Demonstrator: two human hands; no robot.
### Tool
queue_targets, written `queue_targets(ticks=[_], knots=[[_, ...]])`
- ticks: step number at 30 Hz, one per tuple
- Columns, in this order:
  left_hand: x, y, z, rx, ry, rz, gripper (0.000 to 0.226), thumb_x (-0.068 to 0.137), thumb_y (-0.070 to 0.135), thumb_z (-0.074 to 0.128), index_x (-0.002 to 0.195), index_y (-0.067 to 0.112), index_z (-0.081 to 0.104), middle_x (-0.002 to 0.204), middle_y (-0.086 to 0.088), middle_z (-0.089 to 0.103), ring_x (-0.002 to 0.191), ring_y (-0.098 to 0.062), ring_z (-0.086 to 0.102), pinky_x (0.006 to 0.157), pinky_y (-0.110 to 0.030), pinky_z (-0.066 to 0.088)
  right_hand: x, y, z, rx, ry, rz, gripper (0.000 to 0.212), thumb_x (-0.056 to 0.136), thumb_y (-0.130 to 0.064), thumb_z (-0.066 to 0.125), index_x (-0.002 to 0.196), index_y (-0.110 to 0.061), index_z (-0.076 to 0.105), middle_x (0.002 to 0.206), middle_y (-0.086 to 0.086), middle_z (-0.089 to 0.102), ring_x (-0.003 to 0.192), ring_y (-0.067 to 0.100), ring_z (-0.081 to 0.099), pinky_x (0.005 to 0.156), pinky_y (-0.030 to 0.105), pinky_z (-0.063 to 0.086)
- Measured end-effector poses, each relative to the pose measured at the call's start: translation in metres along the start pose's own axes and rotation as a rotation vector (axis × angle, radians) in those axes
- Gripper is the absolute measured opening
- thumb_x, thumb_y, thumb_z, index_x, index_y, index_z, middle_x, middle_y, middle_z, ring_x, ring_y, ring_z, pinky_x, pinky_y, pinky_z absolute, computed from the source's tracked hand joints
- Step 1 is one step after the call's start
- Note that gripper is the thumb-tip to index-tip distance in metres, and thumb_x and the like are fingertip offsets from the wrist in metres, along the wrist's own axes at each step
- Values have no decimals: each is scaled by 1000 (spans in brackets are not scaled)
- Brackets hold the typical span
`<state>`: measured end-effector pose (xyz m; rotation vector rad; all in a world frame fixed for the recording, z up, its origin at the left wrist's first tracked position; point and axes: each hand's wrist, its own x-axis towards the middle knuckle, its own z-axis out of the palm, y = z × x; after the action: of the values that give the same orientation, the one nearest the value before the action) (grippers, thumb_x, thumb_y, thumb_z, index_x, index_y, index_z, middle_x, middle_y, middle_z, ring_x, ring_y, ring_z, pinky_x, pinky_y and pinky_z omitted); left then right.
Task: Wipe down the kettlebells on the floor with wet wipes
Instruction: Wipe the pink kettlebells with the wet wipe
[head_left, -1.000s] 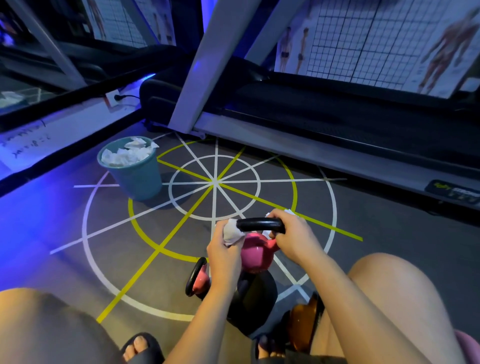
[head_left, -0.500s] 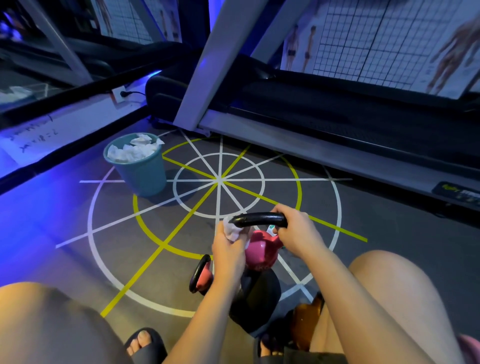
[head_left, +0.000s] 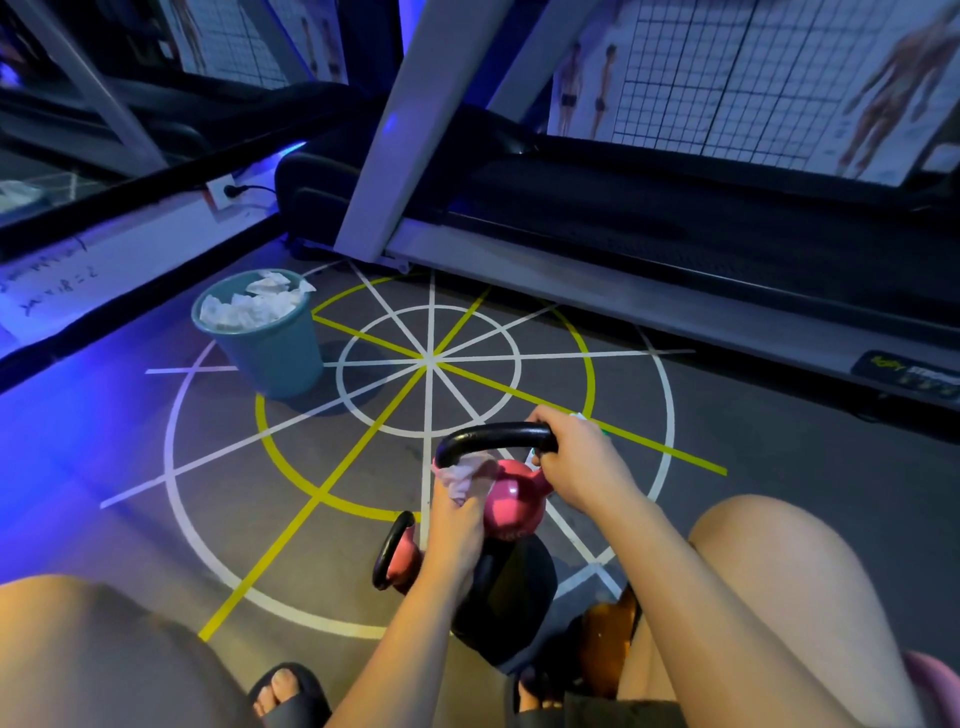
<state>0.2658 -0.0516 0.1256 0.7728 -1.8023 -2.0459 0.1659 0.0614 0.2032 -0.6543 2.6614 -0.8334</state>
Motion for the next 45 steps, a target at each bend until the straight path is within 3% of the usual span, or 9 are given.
queue_targets(ticks=[2, 8, 12, 17, 20, 26, 34, 37, 45], knots=[[-5, 3, 6, -72, -53, -33, 3, 88, 46, 69, 91, 46, 71, 92, 13, 73, 100, -11, 70, 93, -40, 57, 1, -2, -1, 1, 1, 17, 31, 90, -3, 46, 95, -32, 56, 93, 1, 63, 81, 20, 62, 58, 31, 49], [6, 17, -3, 215, 188, 114, 23, 93, 35, 71, 107, 19, 61, 96, 10, 64, 89, 2, 62, 71, -15, 46, -1, -2, -1, -3, 15, 9, 34, 90, 0, 47, 98, -30, 60, 91, 1, 63, 81, 20, 63, 64, 33, 52], [10, 38, -6, 569, 204, 251, 31, 91, 12, 67, 110, 28, 49, 97, 10, 66, 94, -24, 64, 76, -40, 50, -3, 1, -1, -34, -22, 2, 33, 91, 0, 51, 107, -27, 61, 87, -5, 54, 83, 20, 63, 72, 38, 57], [12, 85, 16, 1208, -40, 438, 34, 92, 4, 57, 120, 18, 44, 109, -5, 64, 115, -30, 58, 95, -39, 44, 7, -5, -1, -197, -123, 71, 36, 94, -10, 52, 126, -26, 51, 104, 6, 60, 89, 24, 63, 75, 37, 53], [11, 96, 33, 1395, -173, 660, 32, 93, 5, 51, 122, 13, 39, 108, -4, 61, 103, -29, 61, 89, -41, 45, 7, -11, 4, -164, -144, 18, 36, 94, -10, 54, 128, -15, 44, 98, 9, 64, 87, 28, 64, 83, 43, 55], [30, 103, -14, 921, -408, 181, 71, 80, 26, 72, 131, 33, 24, 105, 2, 54, 105, -24, 50, 77, -32, 42, 0, -9, 4, -73, -128, -156, 39, 92, -8, 49, 125, -25, 36, 87, -10, 47, 90, 21, 53, 79, 41, 50], [36, 88, -30, 1251, -333, 342, 20, 82, 8, 55, 92, 18, 41, 79, -2, 57, 79, -34, 58, 66, -45, 46, -10, -10, -2, 196, -215, -241, 89, 90, -4, 49, 144, -65, 13, 120, -12, 49, 90, 3, 56, 77, 26, 49], [37, 85, -36, 1261, -315, 344, 27, 84, 11, 56, 105, 22, 44, 75, 2, 56, 79, -32, 59, 62, -42, 44, -13, -10, -3, 389, -297, -329, 63, 89, -34, 63, 138, -62, 37, 126, -9, 50, 116, -7, 49, 99, 19, 41], [32, 91, -57, 694, -488, 192, 66, 67, 56, 87, 122, 48, 50, 105, 9, 72, 97, -11, 69, 86, -35, 57, -8, -11, 2, 365, -108, -194, 26, 85, -40, 75, 105, -45, 59, 110, -22, 65, 101, -6, 58, 80, 14, 47]])
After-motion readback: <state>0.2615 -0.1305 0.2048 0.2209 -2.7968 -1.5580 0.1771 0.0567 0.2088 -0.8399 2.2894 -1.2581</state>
